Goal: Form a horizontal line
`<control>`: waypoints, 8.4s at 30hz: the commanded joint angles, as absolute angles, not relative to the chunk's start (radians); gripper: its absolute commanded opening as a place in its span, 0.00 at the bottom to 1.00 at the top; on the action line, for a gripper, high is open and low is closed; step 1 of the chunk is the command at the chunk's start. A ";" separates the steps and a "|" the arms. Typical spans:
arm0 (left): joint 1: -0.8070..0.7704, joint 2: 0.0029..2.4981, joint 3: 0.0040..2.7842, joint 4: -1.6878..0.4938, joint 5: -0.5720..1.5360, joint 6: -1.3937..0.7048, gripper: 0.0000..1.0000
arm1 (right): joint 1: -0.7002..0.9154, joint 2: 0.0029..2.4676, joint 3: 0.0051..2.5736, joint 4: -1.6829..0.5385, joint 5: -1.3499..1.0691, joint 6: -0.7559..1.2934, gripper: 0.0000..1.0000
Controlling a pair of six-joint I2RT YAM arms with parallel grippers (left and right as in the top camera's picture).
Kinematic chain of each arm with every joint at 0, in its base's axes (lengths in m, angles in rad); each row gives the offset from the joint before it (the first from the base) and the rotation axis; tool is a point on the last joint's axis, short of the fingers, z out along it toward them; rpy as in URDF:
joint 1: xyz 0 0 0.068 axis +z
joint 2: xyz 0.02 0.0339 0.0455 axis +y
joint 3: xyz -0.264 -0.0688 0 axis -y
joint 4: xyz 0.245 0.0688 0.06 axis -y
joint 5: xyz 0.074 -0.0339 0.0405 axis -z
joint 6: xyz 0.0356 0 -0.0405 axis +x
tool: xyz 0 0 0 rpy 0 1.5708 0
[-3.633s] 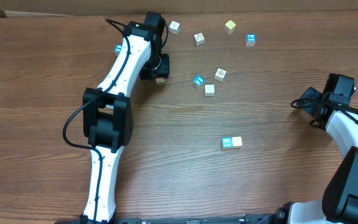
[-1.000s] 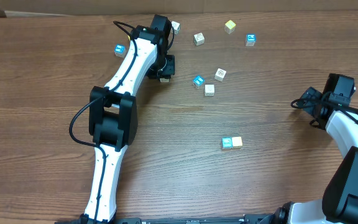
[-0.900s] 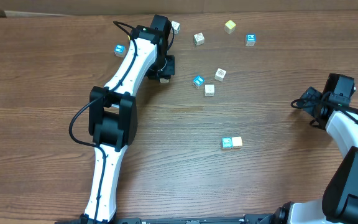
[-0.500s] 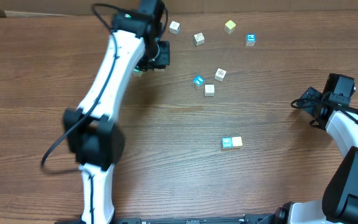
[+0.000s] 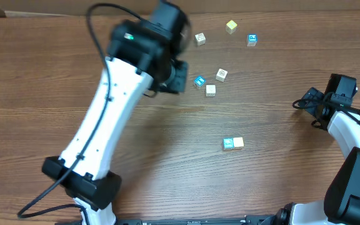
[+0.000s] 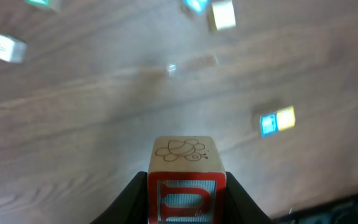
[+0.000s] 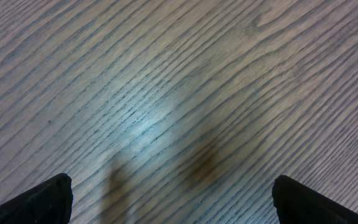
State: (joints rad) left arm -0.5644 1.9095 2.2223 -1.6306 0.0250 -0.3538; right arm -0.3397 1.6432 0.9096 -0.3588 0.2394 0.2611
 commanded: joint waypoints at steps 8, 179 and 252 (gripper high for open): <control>-0.789 1.913 1.930 -1.542 -0.078 -0.566 0.25 | -0.342 1.644 0.916 -0.352 0.242 0.265 1.00; -0.784 2.065 1.426 -0.945 0.200 -0.739 0.07 | -0.342 1.644 0.916 -0.352 0.242 0.264 1.00; -0.768 2.112 1.429 -0.955 0.601 -0.595 0.04 | -0.342 1.644 0.916 -0.352 0.242 0.265 1.00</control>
